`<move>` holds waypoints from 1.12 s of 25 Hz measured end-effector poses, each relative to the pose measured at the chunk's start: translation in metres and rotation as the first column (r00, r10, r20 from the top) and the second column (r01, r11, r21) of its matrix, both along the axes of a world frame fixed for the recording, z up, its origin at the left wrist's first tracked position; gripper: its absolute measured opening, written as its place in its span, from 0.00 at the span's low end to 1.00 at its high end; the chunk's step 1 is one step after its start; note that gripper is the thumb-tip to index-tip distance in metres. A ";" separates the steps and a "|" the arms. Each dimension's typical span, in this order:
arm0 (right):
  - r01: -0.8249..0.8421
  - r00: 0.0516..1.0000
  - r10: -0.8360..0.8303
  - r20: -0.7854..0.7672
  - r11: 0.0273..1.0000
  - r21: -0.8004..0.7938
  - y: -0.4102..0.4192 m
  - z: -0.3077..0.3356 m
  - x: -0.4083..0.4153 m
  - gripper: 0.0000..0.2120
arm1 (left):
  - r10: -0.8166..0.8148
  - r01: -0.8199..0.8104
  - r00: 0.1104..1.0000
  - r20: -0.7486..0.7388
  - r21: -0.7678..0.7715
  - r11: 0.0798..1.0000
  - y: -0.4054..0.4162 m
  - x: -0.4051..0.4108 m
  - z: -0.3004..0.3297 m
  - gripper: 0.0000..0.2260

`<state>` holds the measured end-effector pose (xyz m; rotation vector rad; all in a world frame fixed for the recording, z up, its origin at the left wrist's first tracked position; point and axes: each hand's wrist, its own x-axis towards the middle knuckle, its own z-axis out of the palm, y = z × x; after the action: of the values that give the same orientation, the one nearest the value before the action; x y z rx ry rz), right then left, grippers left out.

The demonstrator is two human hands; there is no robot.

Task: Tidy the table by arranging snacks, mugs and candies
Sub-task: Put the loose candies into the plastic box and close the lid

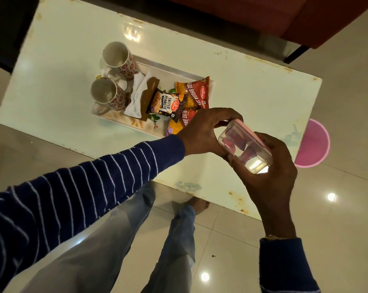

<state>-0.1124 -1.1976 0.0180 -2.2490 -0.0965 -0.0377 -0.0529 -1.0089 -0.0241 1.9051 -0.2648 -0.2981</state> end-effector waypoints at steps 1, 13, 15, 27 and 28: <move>0.004 1.000 -0.004 0.001 1.000 0.001 -0.001 0.000 0.000 0.29 | 0.001 -0.001 1.000 0.015 0.007 1.000 -0.001 0.001 0.000 0.30; 0.132 0.984 -0.090 -0.151 0.945 0.299 -0.015 -0.003 0.006 0.31 | 0.095 -0.109 0.983 -0.159 -0.079 0.991 0.006 -0.005 -0.011 0.32; 0.103 0.991 -0.077 -0.112 0.962 0.252 -0.015 0.003 0.006 0.29 | 0.033 -0.052 0.983 -0.182 -0.101 0.994 0.006 -0.007 -0.011 0.37; -0.013 0.987 0.036 -0.155 0.989 0.145 -0.010 0.020 0.011 0.39 | -0.076 0.069 0.995 0.066 0.108 0.992 -0.010 -0.007 0.012 0.28; -0.005 0.985 0.025 -0.169 0.993 0.116 -0.013 0.019 0.011 0.37 | -0.070 0.062 0.995 0.067 0.107 0.992 -0.011 -0.008 0.012 0.29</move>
<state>-0.1012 -1.2105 0.0367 -2.1261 -0.0188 0.1539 -0.0608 -1.0194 -0.0119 2.0159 -0.3663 -0.2945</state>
